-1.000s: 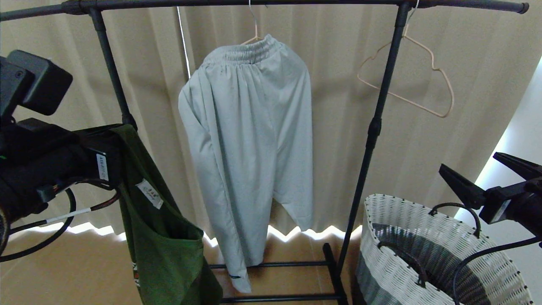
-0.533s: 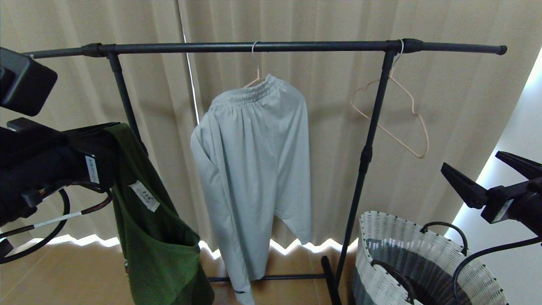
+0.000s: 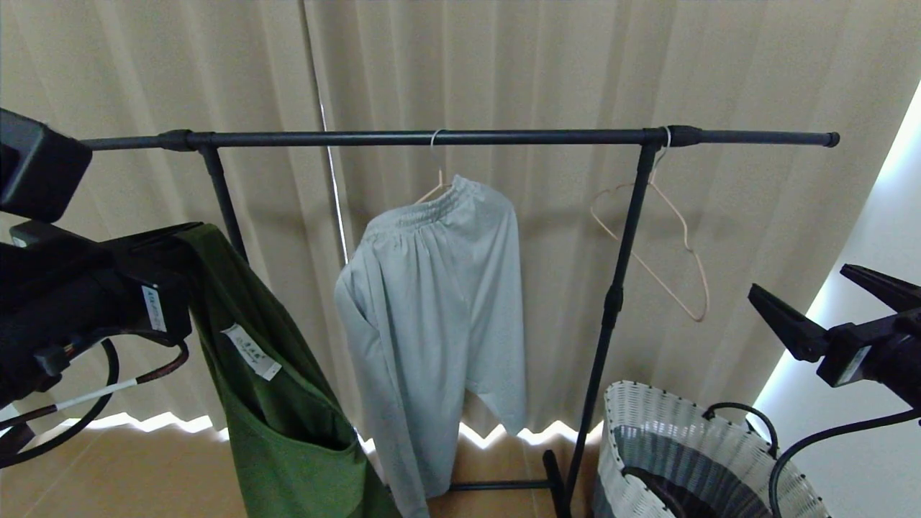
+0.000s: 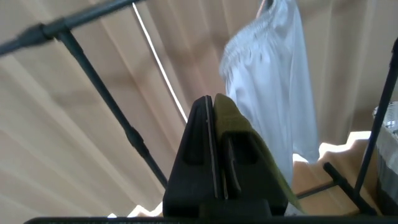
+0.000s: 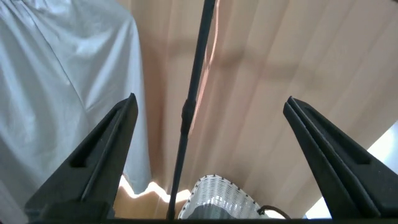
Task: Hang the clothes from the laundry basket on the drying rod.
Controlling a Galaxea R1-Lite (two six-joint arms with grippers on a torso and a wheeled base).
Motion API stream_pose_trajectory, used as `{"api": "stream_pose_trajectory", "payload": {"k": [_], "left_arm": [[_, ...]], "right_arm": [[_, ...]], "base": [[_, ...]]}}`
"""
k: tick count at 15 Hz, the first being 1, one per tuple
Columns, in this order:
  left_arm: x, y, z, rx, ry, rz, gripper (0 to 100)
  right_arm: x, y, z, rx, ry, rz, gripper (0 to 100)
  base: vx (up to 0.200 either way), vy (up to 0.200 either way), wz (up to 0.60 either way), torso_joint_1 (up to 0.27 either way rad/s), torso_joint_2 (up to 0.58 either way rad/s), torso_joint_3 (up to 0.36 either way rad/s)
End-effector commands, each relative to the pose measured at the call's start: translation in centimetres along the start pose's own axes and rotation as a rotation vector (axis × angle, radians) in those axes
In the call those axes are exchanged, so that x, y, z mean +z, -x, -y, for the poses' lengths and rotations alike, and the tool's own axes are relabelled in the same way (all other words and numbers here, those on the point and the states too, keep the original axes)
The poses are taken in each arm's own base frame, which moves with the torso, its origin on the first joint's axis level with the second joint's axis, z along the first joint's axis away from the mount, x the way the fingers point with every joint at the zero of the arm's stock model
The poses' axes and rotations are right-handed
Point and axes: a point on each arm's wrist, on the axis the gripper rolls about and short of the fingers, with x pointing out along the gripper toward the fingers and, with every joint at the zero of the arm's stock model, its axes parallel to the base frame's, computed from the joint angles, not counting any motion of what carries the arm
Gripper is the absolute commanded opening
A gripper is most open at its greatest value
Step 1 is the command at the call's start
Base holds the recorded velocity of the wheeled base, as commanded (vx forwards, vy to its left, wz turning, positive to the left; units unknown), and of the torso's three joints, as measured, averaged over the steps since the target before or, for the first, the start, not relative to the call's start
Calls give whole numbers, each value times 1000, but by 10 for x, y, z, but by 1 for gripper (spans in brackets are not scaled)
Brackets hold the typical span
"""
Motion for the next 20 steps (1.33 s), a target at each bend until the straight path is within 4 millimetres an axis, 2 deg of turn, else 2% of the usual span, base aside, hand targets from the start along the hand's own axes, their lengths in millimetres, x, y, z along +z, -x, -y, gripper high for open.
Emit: {"api": "stream_pose_trajectory", "payload": {"k": [1,4,6,8,9,11,14,20], "left_arm": [[-10,1,0,3,-6,-32,0],[-13,4,-1,17,-9,-20,0],[-15,11,-1,7,-11,-6,0],[-14,17,-3,13,-5,14,0],[-12,18,-4,18,-1,20,0],[-12,16,-4,17,0,17,0],[-13,9,-2,12,1,0,0],[-14,8,-2,10,-1,-6,0]], "right_arm": [[1,-1,0,-2,0,-1,100],[10,-8,1,-15,-1,-7,100],[18,-15,3,-30,7,-130,100],[31,-23,6,-51,-22,-225,100],[47,-29,7,-55,-81,-296,100],[62,-34,9,-61,-128,-368,100],[63,-43,9,-63,-125,-381,100],[62,-62,7,-62,-122,-397,100]], "base": [[0,0,0,110,-261,-144],[0,0,0,41,-73,-44],[0,0,0,0,0,0],[0,0,0,0,0,0],[0,0,0,0,0,0],[0,0,0,0,0,0],[0,0,0,0,0,0],[200,0,0,6,-2,2]]}}
